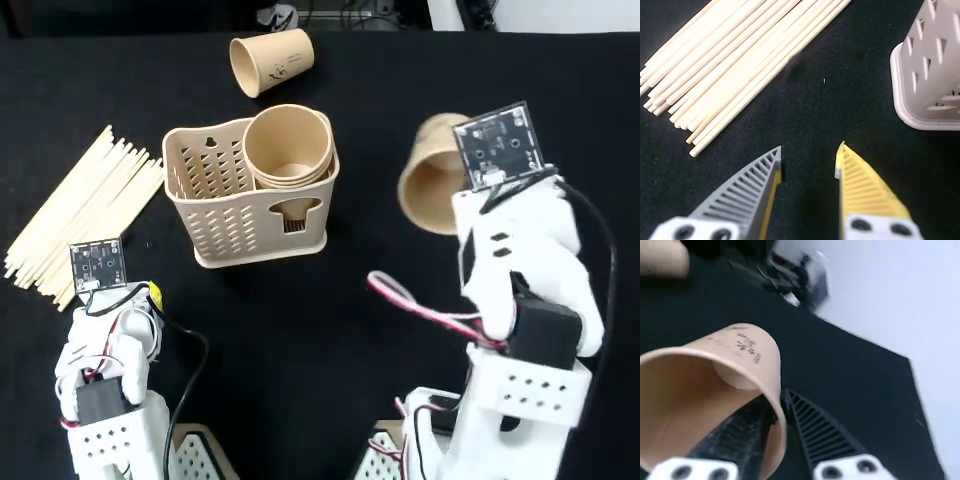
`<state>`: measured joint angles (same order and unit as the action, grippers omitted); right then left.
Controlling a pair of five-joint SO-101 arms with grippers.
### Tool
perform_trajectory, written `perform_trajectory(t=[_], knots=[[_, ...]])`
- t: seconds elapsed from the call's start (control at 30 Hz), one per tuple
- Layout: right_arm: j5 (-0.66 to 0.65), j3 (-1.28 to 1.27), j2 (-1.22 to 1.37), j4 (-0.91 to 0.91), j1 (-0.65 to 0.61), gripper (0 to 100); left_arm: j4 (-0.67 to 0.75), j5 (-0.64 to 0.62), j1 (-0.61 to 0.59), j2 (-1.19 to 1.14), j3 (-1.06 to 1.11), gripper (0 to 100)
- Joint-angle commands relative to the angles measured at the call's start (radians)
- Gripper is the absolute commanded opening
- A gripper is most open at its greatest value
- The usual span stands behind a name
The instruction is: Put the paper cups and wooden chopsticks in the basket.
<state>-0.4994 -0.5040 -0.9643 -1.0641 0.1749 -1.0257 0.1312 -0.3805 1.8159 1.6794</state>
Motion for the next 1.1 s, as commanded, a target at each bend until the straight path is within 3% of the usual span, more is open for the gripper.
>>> perform_trajectory(t=[0.0, 0.23, 0.4, 0.87, 1.07], knots=[[0.080, 0.124, 0.018, -0.026, -0.121, 1.1, 0.015, 0.003, -0.010, 0.008, 0.019, 18], [0.261, 0.266, 0.056, -0.023, -0.344, 1.1, 0.014, 0.005, -0.010, 0.008, 0.019, 18], [0.305, 0.346, 0.153, -0.029, -0.466, 1.1, 0.015, 0.005, -0.010, 0.008, 0.019, 18], [0.342, 0.648, 0.552, -0.245, -0.479, 1.2, 0.020, 0.005, -0.007, 0.008, 0.019, 18], [0.342, 0.690, 0.634, -0.259, -0.479, 1.6, 0.020, 0.005, -0.010, 0.008, 0.019, 18]])
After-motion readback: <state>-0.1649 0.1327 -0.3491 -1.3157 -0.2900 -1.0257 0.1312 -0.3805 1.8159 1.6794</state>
